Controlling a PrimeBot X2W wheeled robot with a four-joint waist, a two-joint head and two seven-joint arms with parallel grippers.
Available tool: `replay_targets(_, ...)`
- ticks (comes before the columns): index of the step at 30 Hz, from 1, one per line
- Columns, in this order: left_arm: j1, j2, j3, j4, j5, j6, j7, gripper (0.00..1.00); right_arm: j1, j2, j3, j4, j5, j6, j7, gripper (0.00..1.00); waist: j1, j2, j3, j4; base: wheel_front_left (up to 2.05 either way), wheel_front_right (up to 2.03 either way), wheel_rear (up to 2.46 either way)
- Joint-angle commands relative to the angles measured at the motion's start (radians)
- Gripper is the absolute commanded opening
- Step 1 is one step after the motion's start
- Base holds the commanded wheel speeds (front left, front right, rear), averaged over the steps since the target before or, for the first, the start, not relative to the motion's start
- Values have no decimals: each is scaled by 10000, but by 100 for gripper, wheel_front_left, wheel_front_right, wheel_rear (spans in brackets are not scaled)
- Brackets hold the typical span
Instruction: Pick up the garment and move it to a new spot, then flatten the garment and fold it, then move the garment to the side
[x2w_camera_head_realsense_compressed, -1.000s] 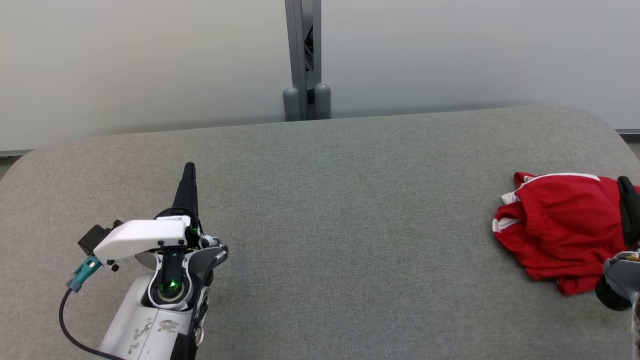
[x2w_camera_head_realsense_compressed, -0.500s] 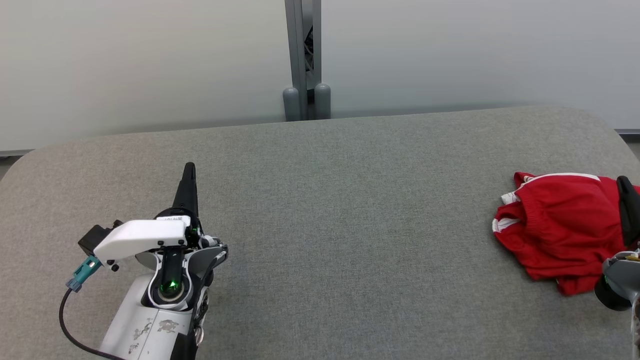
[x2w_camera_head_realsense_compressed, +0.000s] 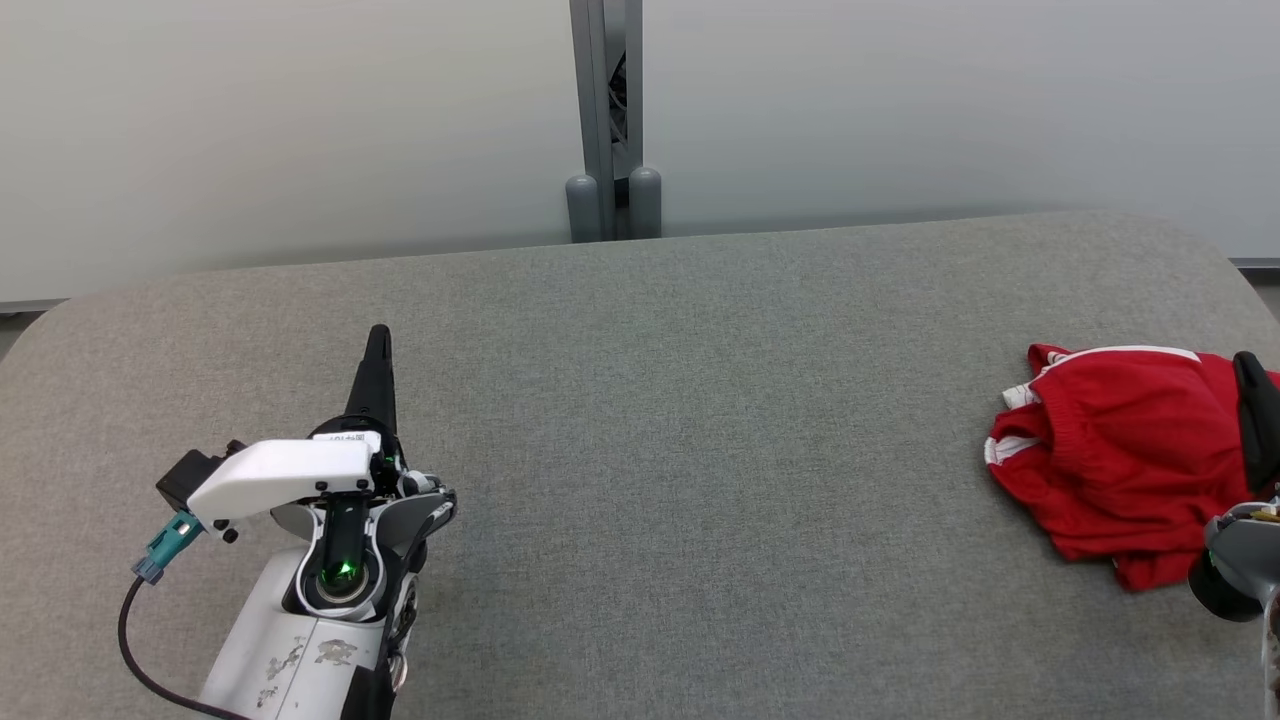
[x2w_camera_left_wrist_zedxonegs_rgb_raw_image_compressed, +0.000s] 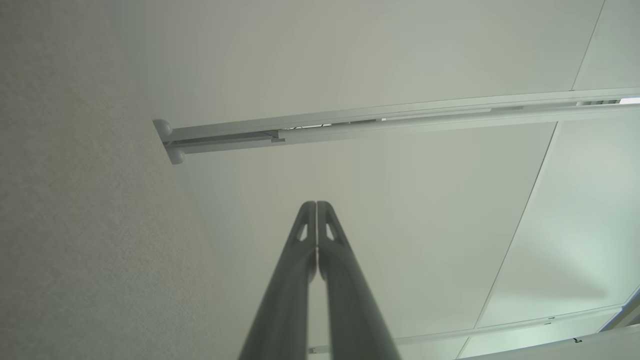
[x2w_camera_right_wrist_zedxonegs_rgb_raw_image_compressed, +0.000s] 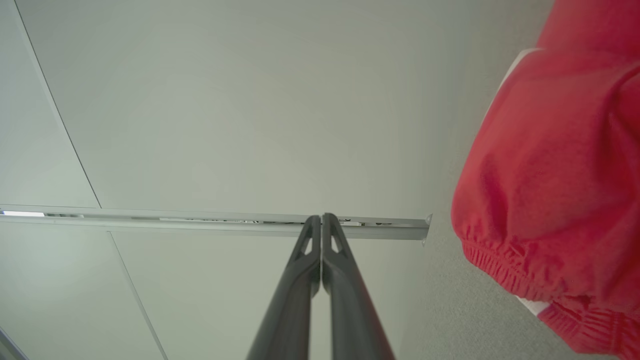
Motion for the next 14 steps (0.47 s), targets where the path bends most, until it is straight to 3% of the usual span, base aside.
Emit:
replay_targets(1,-80,22,31,19,1,-42,5,0,6,-79,-26,-15,32,0,-44,0,0,0,0,0,0,0,0)
replay_targets(14,-79,23,33,18,1,-42,5,0,11,-87,-12,-15,36,0,-57,0,0,0,0,0,0,0,0)
